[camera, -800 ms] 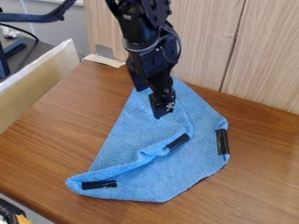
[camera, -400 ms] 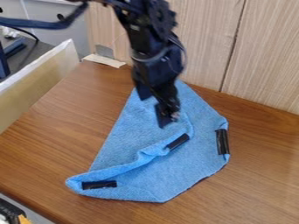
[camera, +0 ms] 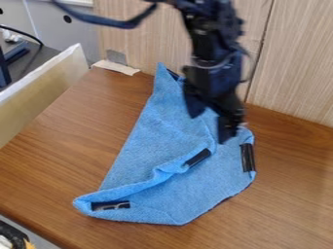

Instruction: Fold the cloth from right to left

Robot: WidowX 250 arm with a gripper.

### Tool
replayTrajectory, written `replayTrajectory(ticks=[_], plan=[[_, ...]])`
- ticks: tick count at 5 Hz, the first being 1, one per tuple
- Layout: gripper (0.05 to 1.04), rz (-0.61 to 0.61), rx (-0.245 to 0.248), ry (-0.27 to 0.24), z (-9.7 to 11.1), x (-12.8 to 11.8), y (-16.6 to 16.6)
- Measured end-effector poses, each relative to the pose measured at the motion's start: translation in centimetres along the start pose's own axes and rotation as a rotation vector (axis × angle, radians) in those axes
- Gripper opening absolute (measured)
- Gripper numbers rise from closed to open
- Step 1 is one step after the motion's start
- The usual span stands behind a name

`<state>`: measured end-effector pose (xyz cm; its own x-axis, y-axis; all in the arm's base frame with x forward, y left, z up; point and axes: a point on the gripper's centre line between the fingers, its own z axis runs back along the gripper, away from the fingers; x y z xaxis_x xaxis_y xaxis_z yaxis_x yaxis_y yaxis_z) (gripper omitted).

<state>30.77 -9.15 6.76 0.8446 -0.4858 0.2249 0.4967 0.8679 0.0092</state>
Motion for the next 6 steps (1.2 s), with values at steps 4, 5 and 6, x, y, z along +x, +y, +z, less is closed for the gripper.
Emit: replayTrajectory(ticks=[4,5,6], plan=[[0.997,0.079,0.066,0.120,-8.9,3.5,-3.0],[0.947,0.092,0.094,0.113,-9.5,3.2,-2.7],[0.662,0.099,0.107,0.122,-9.6,2.8,-2.7]])
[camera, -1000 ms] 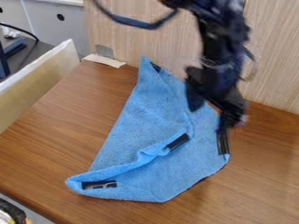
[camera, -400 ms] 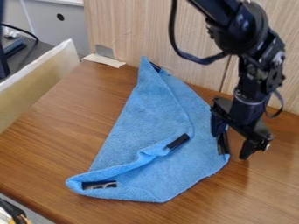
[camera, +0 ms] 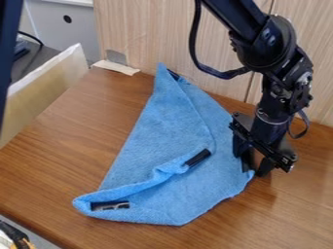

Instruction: Fold the cloth from right to left

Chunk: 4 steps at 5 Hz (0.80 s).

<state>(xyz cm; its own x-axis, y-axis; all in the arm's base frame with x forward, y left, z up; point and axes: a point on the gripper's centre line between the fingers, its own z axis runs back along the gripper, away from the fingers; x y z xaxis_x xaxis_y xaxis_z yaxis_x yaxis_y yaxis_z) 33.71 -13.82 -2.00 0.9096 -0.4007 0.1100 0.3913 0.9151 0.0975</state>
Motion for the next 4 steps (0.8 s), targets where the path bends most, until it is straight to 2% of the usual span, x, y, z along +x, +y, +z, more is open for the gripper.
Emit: replayTrajectory(ticks=[1,2,3,4], plan=[[0.380,-0.005,-0.001,0.004,-0.24,-0.42,-0.09],[0.185,-0.003,0.010,0.016,-0.24,-0.75,-0.06],[0.088,-0.004,0.016,0.011,0.06,-0.79,0.06],[0.071,-0.002,0.012,0.008,0.39,-0.78,0.09]])
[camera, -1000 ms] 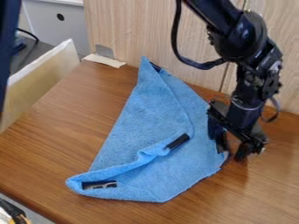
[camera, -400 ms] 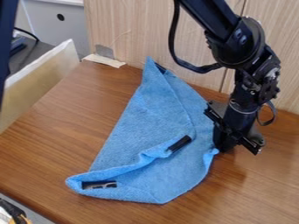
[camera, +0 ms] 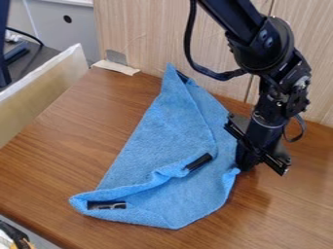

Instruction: Fold the cloth from right to left

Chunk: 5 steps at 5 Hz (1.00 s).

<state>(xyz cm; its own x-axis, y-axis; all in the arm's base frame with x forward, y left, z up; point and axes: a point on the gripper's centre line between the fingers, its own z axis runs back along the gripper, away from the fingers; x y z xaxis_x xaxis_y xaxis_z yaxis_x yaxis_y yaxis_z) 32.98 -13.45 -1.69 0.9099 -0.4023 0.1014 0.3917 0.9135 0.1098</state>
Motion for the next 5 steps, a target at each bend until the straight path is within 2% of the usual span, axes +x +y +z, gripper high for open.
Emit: replayTrajectory(ticks=[1,2,3,4,5], plan=[[0.069,0.008,-0.005,-0.008,0.6,0.0,0.5],[0.069,0.052,-0.014,-0.035,2.9,-0.6,2.3],[0.069,0.098,0.006,-0.079,5.3,-1.2,4.4],[0.069,0.179,0.032,-0.098,6.7,-2.8,7.3],[0.069,0.254,0.034,-0.086,6.2,-5.2,9.7]])
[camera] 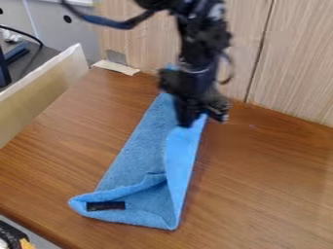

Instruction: Fold the cloth from right to left

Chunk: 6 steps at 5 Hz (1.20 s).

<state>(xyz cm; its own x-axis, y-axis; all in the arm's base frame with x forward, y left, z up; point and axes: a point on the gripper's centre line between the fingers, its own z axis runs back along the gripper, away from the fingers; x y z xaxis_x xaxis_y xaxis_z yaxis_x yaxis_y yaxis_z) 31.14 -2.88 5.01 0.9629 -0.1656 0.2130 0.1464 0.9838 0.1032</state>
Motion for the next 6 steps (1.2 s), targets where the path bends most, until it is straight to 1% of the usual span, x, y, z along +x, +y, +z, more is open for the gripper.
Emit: replayTrajectory(ticks=[1,2,3,4,5,6], plan=[[0.069,0.047,0.005,0.015,-0.8,-1.2,2.0],[0.069,0.100,-0.003,0.022,-2.0,-2.2,3.6],[0.092,0.107,-0.014,0.059,-4.2,-4.0,4.0],[0.204,0.130,-0.052,0.005,-5.5,-5.9,4.7],[0.443,0.125,-0.044,0.008,-6.3,-6.1,4.8],[0.720,0.127,-0.028,0.024,-6.2,-6.1,4.9]])
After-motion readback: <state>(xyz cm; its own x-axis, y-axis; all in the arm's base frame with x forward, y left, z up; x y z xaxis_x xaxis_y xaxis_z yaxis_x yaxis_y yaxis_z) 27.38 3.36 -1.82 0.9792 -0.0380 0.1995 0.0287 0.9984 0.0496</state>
